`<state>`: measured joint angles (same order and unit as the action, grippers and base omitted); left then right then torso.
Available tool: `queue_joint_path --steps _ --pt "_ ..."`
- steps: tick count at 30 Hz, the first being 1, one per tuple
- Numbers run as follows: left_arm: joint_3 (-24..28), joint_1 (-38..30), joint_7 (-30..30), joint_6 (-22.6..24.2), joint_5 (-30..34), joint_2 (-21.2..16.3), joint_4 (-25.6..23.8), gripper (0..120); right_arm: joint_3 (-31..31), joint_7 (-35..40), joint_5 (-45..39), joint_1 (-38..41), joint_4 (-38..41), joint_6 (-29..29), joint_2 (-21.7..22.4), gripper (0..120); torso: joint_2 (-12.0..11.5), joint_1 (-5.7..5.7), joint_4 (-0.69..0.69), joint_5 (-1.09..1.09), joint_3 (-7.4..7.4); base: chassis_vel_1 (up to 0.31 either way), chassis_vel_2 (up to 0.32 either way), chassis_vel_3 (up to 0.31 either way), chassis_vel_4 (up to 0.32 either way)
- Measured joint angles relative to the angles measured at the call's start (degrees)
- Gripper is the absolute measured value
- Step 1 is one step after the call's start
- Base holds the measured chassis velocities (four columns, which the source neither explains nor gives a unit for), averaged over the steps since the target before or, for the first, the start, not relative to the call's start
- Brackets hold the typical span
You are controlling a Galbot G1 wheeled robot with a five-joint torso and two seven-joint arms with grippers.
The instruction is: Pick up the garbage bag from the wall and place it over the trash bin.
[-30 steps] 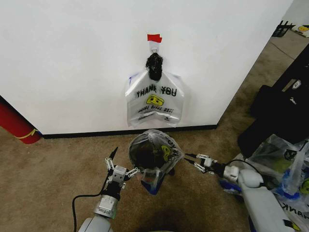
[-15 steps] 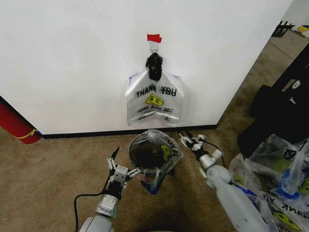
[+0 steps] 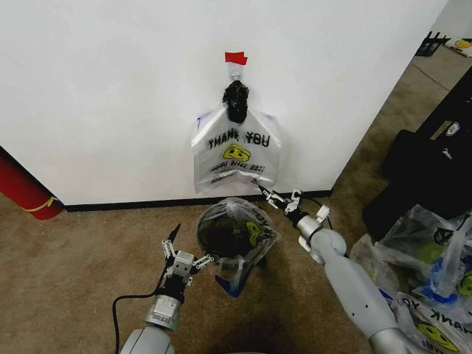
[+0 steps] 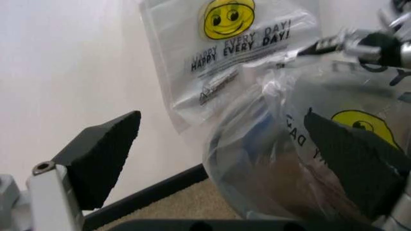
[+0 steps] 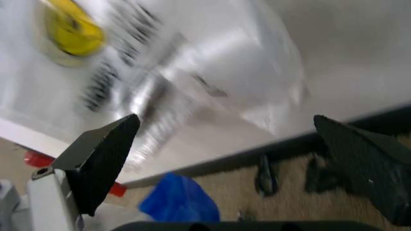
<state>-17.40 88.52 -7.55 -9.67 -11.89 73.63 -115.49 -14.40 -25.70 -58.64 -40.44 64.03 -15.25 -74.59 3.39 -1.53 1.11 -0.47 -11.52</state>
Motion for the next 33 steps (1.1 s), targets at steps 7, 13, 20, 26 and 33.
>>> queue_joint_path --steps 7,13,20,26,33 --pt "0.02 0.19 0.06 0.25 -0.55 0.3 -0.06 100 0.08 8.44 2.41 0.75 0.23 -8.76 -3.4 100 0.0 0.0 -0.02 0.01 0.0 0.0 0.0 0.0 0.0" --pt "-0.05 0.67 -0.18 0.07 -1.0 0.61 0.0 100 0.02 6.89 2.14 0.17 1.15 -9.55 -2.79 100 0.0 0.0 0.0 0.0 0.01 0.0 0.0 0.0 0.0" --pt "-0.02 1.02 -0.44 -0.05 -1.59 0.8 0.03 100 -0.11 5.76 2.14 -1.1 2.49 -10.55 -2.25 100 0.0 0.0 0.0 0.01 0.01 0.0 0.0 0.0 0.0" --pt "-0.13 1.32 -0.83 -0.26 -1.77 0.78 0.0 100 -0.04 4.47 3.92 -1.93 3.27 -10.63 -1.6 100 0.01 0.01 0.01 0.01 0.01 0.0 0.0 0.0 0.0" --pt "-0.12 1.81 -1.27 -0.65 -2.26 0.87 0.0 100 -0.06 2.79 6.11 -2.22 3.28 -9.48 -1.59 77 0.03 0.02 0.01 0.0 0.03 0.0 0.0 0.0 0.0"
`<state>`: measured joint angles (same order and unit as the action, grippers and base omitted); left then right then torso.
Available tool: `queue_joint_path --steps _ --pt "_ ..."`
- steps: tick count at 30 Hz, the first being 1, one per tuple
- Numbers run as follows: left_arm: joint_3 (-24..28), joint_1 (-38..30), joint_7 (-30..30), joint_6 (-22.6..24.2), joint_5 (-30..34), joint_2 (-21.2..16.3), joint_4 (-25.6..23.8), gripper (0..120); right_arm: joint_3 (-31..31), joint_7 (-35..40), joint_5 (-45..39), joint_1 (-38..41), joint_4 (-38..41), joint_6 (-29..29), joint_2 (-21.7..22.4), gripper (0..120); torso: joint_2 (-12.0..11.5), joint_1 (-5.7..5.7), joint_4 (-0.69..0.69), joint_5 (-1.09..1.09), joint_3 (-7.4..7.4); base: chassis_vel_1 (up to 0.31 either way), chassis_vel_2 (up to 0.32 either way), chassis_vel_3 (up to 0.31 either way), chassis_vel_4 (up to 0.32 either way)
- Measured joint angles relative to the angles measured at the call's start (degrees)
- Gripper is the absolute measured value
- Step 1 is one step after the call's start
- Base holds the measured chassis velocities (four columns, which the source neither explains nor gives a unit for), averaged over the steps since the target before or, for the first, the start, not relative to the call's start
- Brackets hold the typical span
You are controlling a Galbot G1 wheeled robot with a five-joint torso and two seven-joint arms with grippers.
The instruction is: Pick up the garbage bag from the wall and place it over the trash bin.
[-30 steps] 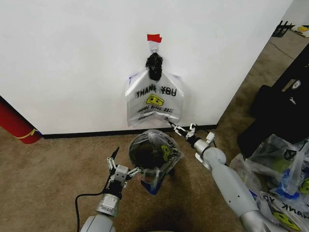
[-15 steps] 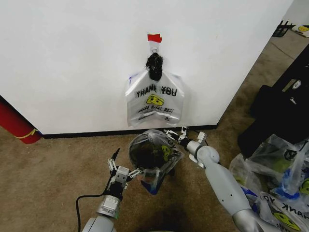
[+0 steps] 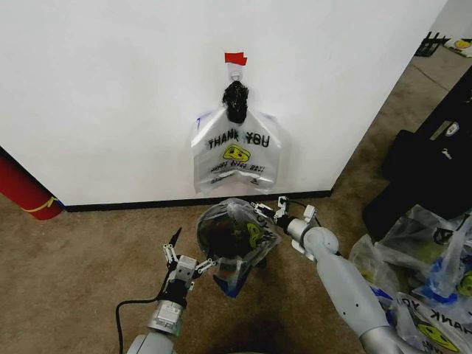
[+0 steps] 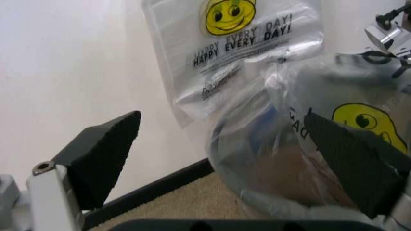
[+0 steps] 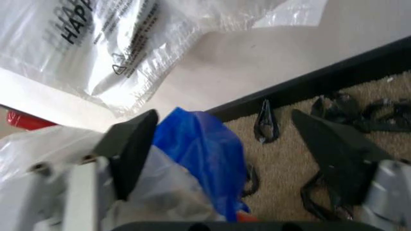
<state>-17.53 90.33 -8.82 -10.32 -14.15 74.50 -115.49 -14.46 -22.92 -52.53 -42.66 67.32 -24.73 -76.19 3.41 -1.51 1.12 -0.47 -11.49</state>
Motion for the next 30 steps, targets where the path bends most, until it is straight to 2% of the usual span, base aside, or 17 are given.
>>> queue_joint_path --steps 3,4,9,14,16,18,22,30 --pt "0.0 0.07 -0.13 -0.05 -0.11 -0.05 0.0 100 -0.02 -0.4 0.86 -0.05 0.0 0.47 -0.07 65 0.0 0.0 0.0 0.0 0.0 0.0 0.0 0.0 0.0" --pt "0.0 0.07 -0.13 -0.05 -0.11 -0.05 0.0 100 -0.02 -0.4 0.86 -0.05 0.0 0.47 -0.07 65 0.0 0.0 0.0 0.0 0.0 0.0 0.0 0.0 0.0" --pt "-0.01 0.07 -0.22 -0.08 -0.14 -0.21 -0.01 100 -0.12 -0.46 1.25 -0.22 0.15 0.77 0.06 42 0.01 0.0 -0.01 0.0 0.0 0.0 0.0 0.0 0.0" --pt "0.0 0.01 -0.23 -0.09 -0.14 -0.25 0.0 100 -0.22 -0.46 0.99 -0.43 0.67 0.88 0.28 32 0.01 0.0 -0.02 0.02 -0.01 0.0 0.0 0.0 0.0" --pt "0.03 -0.01 -0.24 -0.13 -0.14 -0.26 0.02 100 -0.23 -0.46 0.47 -0.65 1.15 1.01 0.48 18 0.0 -0.01 -0.02 0.02 -0.02 0.0 0.0 0.0 0.0" --pt "0.05 -0.01 -0.26 -0.16 -0.14 -0.27 0.08 100 -0.23 -0.45 0.26 -0.8 1.48 1.15 0.57 15 -0.01 -0.01 -0.02 0.02 -0.03 0.0 0.0 0.0 0.0" --pt "0.09 -0.03 -0.3 -0.19 -0.17 -0.32 0.13 100 -0.16 -0.52 -0.02 -1.15 2.36 1.49 0.63 0 -0.02 -0.01 -0.02 0.02 -0.03 0.0 0.0 0.0 0.0" --pt "0.16 -0.05 -0.32 -0.32 -0.2 -0.35 0.29 100 0.0 -1.29 -0.62 -1.52 3.39 1.68 0.54 0 -0.03 -0.03 -0.03 0.03 -0.04 0.0 0.0 0.0 0.0"
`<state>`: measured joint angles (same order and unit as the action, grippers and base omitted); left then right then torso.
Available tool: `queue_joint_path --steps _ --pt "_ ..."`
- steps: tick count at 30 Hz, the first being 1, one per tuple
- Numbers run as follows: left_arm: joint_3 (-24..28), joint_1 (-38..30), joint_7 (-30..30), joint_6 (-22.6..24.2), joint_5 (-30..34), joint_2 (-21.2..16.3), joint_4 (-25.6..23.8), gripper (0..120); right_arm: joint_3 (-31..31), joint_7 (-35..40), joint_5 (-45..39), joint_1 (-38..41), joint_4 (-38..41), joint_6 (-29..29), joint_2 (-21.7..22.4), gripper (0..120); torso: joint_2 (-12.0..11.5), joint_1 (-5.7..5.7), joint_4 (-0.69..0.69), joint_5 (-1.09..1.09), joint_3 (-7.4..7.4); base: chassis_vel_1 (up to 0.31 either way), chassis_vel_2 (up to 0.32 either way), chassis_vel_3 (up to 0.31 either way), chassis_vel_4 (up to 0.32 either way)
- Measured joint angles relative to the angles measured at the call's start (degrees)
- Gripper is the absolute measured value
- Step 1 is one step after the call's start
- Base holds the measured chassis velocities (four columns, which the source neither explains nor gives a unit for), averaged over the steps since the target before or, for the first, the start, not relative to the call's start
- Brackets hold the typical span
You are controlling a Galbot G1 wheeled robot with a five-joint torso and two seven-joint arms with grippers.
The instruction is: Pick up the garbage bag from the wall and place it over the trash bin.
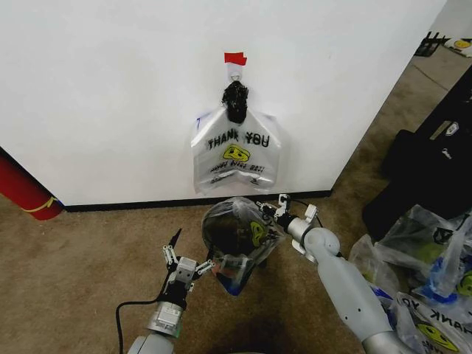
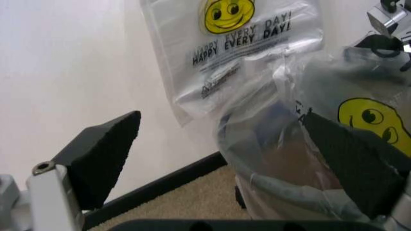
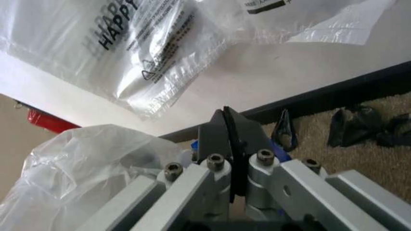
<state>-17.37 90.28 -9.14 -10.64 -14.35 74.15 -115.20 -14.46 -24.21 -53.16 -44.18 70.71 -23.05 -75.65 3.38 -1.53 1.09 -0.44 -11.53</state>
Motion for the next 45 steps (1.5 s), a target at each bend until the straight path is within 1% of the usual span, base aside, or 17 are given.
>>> queue_joint_path --steps 13,39,40,41,42,43,44,45 --pt "0.1 0.18 0.0 -0.23 -0.32 0.25 0.13 100 -0.1 0.39 -0.13 0.25 -0.08 1.72 0.11 0 0.0 0.0 0.01 0.0 0.01 0.0 0.0 0.0 0.0" --pt "0.09 0.21 0.0 -0.26 -0.36 0.27 0.03 100 -0.28 0.44 -0.47 0.41 0.06 1.91 0.04 0 0.01 0.01 0.02 -0.01 0.02 0.0 0.0 0.0 0.0" --pt "0.08 0.34 -0.01 -0.37 -0.62 0.38 -0.01 100 -0.4 -0.61 -0.36 0.31 0.27 2.21 0.13 0 0.0 0.01 0.01 0.01 0.02 0.0 0.0 0.0 0.0" --pt "0.08 0.92 -0.11 -0.73 -1.27 0.85 -0.13 100 -0.66 -4.18 -0.04 -0.59 1.67 3.14 0.96 0 0.01 0.0 -0.05 0.02 0.02 0.0 0.0 0.0 0.0" --pt "0.12 1.41 -0.16 -0.97 -1.73 1.16 -0.16 100 -1.05 -6.62 0.33 -1.61 2.51 3.9 2.15 0 0.02 0.02 -0.03 -0.03 0.04 0.0 0.0 0.0 0.0" --pt "0.13 1.55 -0.19 -1.12 -1.99 1.3 -0.22 100 -1.19 -7.66 0.64 -2.23 2.74 4.24 2.82 0 0.01 0.02 0.07 -0.07 0.03 0.0 0.0 0.0 0.0" --pt "0.13 1.66 -0.21 -1.19 -2.11 1.38 -0.28 100 -1.19 -8.18 0.97 -2.53 2.82 4.45 3.05 0 0.01 0.02 0.07 -0.03 0.03 -0.015 -0.053 -0.013 0.013" --pt "0.11 1.77 -0.23 -1.23 -2.19 1.43 -0.37 100 -1.19 -8.56 1.39 -2.67 2.89 4.68 3.2 0 0.01 0.02 0.03 0.07 0.03 -0.015 -0.053 -0.027 -0.008"
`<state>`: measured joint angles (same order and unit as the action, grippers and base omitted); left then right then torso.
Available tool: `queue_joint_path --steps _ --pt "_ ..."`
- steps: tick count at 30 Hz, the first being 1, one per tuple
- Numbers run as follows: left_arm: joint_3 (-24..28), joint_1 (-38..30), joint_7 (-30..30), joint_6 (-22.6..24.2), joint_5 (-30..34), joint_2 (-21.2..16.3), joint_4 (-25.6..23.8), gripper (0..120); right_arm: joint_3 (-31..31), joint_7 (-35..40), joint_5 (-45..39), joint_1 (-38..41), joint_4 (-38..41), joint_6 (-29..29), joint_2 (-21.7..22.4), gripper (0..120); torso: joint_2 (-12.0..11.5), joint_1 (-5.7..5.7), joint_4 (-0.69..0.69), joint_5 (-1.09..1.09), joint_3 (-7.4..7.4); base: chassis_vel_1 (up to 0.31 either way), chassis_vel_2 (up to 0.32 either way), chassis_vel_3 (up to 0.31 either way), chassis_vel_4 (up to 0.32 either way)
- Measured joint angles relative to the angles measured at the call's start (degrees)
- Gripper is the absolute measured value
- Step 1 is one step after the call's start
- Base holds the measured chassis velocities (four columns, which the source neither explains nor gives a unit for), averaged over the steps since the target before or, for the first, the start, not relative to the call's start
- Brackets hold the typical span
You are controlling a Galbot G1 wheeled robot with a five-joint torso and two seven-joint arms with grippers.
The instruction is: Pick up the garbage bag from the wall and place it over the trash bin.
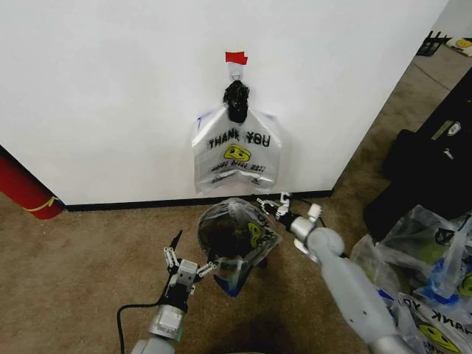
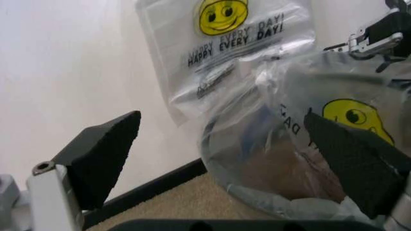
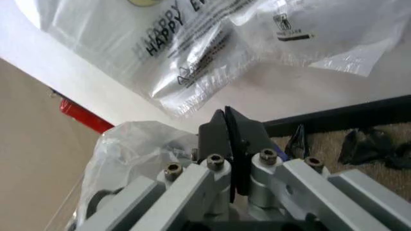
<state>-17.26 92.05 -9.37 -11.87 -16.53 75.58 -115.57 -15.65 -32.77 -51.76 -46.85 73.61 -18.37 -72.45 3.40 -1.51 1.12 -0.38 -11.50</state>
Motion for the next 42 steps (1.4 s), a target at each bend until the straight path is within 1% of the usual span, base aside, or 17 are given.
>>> queue_joint_path --steps 3,5,8,12,14,15,18,21,22,24,27,28,31,35,36,39,42 --pt "-0.08 0.03 -0.03 -0.02 -0.02 0.02 -0.07 100 0.0 -0.26 0.73 -0.12 0.0 0.32 0.18 5 0.0 -0.01 0.01 -0.11 0.0 -0.005 -0.018 -0.009 -0.003" --pt "-0.17 0.12 -0.07 -0.02 -0.03 0.01 -0.17 100 0.07 -0.68 2.29 -0.16 -0.16 0.97 0.19 10 0.0 0.0 -0.05 -0.06 0.0 0.0 0.0 0.0 0.0" --pt "-0.21 0.25 -0.09 -0.02 -0.03 0.02 -0.21 100 0.08 -1.38 5.39 -0.27 -0.43 2.07 0.29 16 0.0 -0.01 -0.03 -0.08 -0.01 0.0 0.0 0.0 0.0" --pt "-0.36 0.4 -0.27 -0.11 -0.03 -0.04 -0.23 100 -0.81 -3.58 13.6 -0.34 -0.56 5.07 0.82 30 0.0 -0.01 -0.02 -0.07 -0.01 0.0 0.0 0.0 0.0" --pt "-0.54 0.49 -0.46 -0.18 -0.01 -0.17 -0.26 100 -2.15 -5.0 15.21 -0.42 0.66 6.06 2.02 41 0.0 -0.01 -0.02 -0.07 -0.02 0.0 0.0 0.0 0.0" --pt "-0.54 0.49 -0.46 -0.18 -0.01 -0.17 -0.26 100 -2.15 -5.0 15.21 -0.42 0.66 6.06 2.02 41 0.0 -0.01 -0.02 -0.07 -0.02 0.0 0.0 0.0 0.0" --pt "-0.68 0.53 -0.72 -0.27 0.04 -0.3 -0.26 100 -3.49 -7.31 18.65 -0.76 2.31 8.21 4.25 54 0.0 -0.01 -0.01 -0.08 -0.01 0.0 0.0 0.0 0.0" --pt "-0.58 0.47 -0.83 -0.31 0.04 -0.25 -0.1 100 -4.17 -11.77 24.57 -0.87 2.28 13.86 6.15 66 0.0 -0.01 -0.01 -0.07 -0.01 0.0 0.0 0.0 0.0" --pt "-0.58 0.47 -0.83 -0.31 0.04 -0.25 -0.1 100 -4.17 -11.77 24.57 -0.87 2.28 13.86 6.15 66 0.0 -0.01 -0.01 -0.07 -0.01 0.0 0.0 0.0 0.0" --pt "-0.45 0.41 -0.84 -0.33 0.02 -0.19 -0.04 100 -5.02 -15.74 30.01 -0.79 1.85 18.63 6.67 75 0.0 -0.01 -0.01 -0.07 -0.01 0.0 0.0 0.0 0.0" --pt "-0.32 0.29 -0.84 -0.33 -0.06 -0.16 0.05 100 -5.77 -19.41 35.61 -0.34 1.5 24.13 6.77 86 0.0 -0.01 -0.01 -0.07 -0.01 0.0 0.0 0.0 0.0" --pt "-0.32 0.29 -0.84 -0.33 -0.06 -0.16 0.05 100 -5.77 -19.41 35.61 -0.34 1.5 24.13 6.77 86 0.0 -0.01 -0.01 -0.07 -0.01 0.0 0.0 0.0 0.0" --pt "-0.24 0.26 -0.82 -0.34 -0.15 -0.14 0.16 100 -6.57 -22.6 40.95 1.34 0.52 30.41 6.25 98 0.0 -0.01 -0.01 -0.07 -0.01 0.0 0.0 0.0 0.0" --pt "-0.3 0.29 -0.85 -0.44 -0.18 -0.11 0.22 100 -7.52 -22.87 52.8 4.42 -0.89 39.81 5.26 100 0.0 -0.01 -0.03 -0.07 -0.02 0.0 0.0 0.0 0.0" --pt "-0.3 0.29 -0.85 -0.44 -0.18 -0.11 0.22 100 -7.52 -22.87 52.8 4.42 -0.89 39.81 5.26 100 0.0 -0.01 -0.03 -0.07 -0.02 0.0 0.0 0.0 0.0" --pt "-0.49 0.3 -1.12 -0.51 -0.18 -0.19 0.3 100 -7.64 -23.38 60.06 5.59 -1.15 45.51 5.01 100 -0.01 -0.01 -0.02 -0.07 -0.02 0.0 0.0 0.0 0.0" --pt "-0.5 0.28 -1.29 -0.61 -0.17 -0.19 0.38 100 -8.08 -27.28 63.73 6.55 -2.18 48.35 4.88 100 0.0 -0.01 -0.02 -0.07 -0.01 0.0 0.0 0.0 0.0"
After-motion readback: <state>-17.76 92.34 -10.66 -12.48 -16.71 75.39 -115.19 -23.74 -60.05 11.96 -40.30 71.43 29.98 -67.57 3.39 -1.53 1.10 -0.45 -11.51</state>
